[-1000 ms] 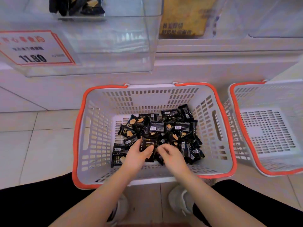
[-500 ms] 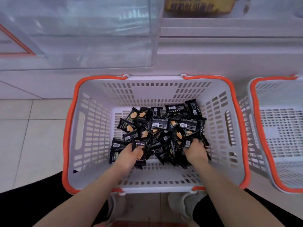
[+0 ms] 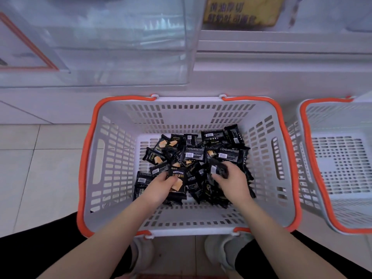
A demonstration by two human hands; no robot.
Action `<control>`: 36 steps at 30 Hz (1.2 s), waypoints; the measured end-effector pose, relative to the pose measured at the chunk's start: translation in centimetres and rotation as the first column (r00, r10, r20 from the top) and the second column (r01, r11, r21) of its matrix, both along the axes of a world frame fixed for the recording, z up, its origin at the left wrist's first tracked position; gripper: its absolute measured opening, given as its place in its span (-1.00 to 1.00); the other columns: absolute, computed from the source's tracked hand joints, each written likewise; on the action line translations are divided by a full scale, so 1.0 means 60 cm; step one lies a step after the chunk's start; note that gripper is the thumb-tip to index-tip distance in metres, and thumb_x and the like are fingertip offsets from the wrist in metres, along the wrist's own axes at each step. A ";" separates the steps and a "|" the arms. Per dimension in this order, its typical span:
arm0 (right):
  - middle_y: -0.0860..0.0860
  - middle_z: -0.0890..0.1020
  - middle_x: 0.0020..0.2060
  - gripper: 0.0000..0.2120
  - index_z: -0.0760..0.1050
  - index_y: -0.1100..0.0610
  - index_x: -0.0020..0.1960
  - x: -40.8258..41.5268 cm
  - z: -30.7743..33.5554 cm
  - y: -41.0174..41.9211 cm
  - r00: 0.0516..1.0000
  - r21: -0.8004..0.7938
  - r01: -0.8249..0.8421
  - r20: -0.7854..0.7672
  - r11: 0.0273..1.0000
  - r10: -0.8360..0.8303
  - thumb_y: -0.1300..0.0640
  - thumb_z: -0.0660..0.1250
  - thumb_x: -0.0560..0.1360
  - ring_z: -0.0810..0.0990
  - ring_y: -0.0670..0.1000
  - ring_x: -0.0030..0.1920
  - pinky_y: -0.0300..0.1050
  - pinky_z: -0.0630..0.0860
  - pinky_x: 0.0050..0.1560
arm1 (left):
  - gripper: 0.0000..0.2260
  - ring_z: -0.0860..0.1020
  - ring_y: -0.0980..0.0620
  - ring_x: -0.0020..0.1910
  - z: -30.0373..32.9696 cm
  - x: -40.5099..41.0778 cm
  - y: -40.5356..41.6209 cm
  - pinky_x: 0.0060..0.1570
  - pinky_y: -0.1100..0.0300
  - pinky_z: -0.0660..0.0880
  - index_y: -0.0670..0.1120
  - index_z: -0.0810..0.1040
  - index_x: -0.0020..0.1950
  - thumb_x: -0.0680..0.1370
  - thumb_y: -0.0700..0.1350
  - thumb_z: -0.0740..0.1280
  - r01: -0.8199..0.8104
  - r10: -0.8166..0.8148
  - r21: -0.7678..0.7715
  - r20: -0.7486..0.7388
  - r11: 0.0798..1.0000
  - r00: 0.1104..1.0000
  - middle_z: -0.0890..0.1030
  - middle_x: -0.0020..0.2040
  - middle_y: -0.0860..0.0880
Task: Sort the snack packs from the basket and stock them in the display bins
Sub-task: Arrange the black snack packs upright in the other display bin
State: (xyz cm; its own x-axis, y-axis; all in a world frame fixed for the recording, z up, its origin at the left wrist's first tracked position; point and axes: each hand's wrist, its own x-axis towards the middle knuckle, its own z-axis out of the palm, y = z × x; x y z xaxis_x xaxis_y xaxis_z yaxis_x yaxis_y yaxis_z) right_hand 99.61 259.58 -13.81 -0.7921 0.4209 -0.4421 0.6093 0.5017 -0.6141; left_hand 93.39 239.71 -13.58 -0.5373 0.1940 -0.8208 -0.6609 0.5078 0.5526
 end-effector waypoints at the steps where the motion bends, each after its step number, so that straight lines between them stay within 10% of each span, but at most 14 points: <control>1: -0.04 0.52 -0.05 -0.78 0.50 0.13 0.08 0.000 0.025 -0.014 0.989 0.034 -0.069 -0.126 0.997 0.073 0.19 0.40 0.45 0.51 -0.04 -0.06 -0.42 0.32 -0.14 | -0.83 0.47 0.12 0.00 0.006 0.002 0.004 0.03 0.17 0.30 0.04 0.45 0.15 0.59 -0.01 0.18 0.001 -0.001 0.024 -0.002 1.000 1.000 0.54 0.04 0.10; 4: 0.01 0.51 -0.02 -0.75 0.53 0.17 0.02 0.012 0.088 -0.055 0.871 0.167 -0.249 -0.392 0.954 0.296 0.34 0.41 0.38 0.50 -0.01 0.02 -0.33 0.39 0.03 | -0.81 0.54 -0.04 0.07 0.026 0.008 0.016 0.17 0.07 0.39 0.01 0.49 0.15 0.60 -0.05 0.16 -0.022 0.020 0.099 0.023 0.995 1.000 0.59 0.06 -0.03; 9: 0.14 0.58 0.06 -0.59 0.57 0.28 0.05 0.044 0.109 -0.088 0.775 0.355 -0.376 -0.386 0.856 0.500 0.49 0.42 0.23 0.58 0.15 0.09 -0.05 0.56 0.04 | -0.78 0.59 -0.11 -0.03 0.045 0.020 0.022 0.02 0.01 0.51 -0.05 0.51 0.09 0.63 -0.08 0.09 -0.120 0.113 0.245 0.044 0.962 0.993 0.62 -0.02 -0.15; 20: -0.05 0.46 0.26 -0.72 0.50 0.12 0.18 0.078 0.076 -0.098 0.824 0.077 -0.463 -0.330 0.883 0.461 0.14 0.24 0.48 0.39 -0.12 0.28 -0.36 0.26 0.29 | -0.71 0.53 0.13 0.16 0.028 0.028 -0.011 0.17 0.15 0.39 0.15 0.47 0.14 0.45 0.15 0.34 0.033 -0.009 0.215 -0.113 0.976 0.994 0.62 0.06 0.19; 25: 0.02 0.53 0.16 -0.73 0.45 0.13 0.23 0.049 0.022 -0.028 0.967 0.019 -0.239 0.095 0.971 0.236 0.12 0.24 0.54 0.54 0.00 0.09 -0.10 0.47 0.16 | -0.39 0.36 0.03 0.36 0.008 0.016 -0.023 0.31 0.09 0.29 0.02 0.20 0.47 0.50 0.16 0.30 0.160 -0.159 -0.008 -0.170 0.987 0.973 0.39 0.39 0.09; 29: 0.19 0.47 0.22 -0.63 0.33 0.24 0.26 0.031 -0.028 0.025 0.804 0.004 -0.368 0.504 0.930 0.316 0.08 0.25 0.54 0.46 0.17 0.21 -0.03 0.43 0.15 | -0.29 0.32 0.00 0.39 -0.004 0.009 -0.025 0.38 0.04 0.25 -0.03 0.11 0.52 0.48 0.19 0.30 0.131 -0.138 -0.063 -0.121 0.989 0.983 0.29 0.47 0.01; 36: 0.14 0.36 0.27 -0.57 0.28 0.21 0.32 0.022 -0.078 0.045 0.636 0.139 -0.632 0.655 0.762 0.408 0.05 0.25 0.53 0.35 0.14 0.29 0.04 0.41 0.18 | -0.23 0.23 -0.01 0.44 -0.030 0.003 -0.030 0.35 0.05 0.20 0.00 0.08 0.52 0.44 0.27 0.30 0.080 -0.089 -0.110 -0.078 0.991 0.993 0.22 0.49 0.01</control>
State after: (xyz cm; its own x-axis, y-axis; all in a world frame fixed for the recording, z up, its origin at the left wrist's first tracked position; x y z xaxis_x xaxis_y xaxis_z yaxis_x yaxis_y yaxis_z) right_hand 100.95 262.31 -18.48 -0.5742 0.2196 -0.7887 0.3419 0.9396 0.0126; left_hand 93.54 237.90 -15.35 -0.5894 0.1560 -0.7926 -0.5671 0.6188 0.5435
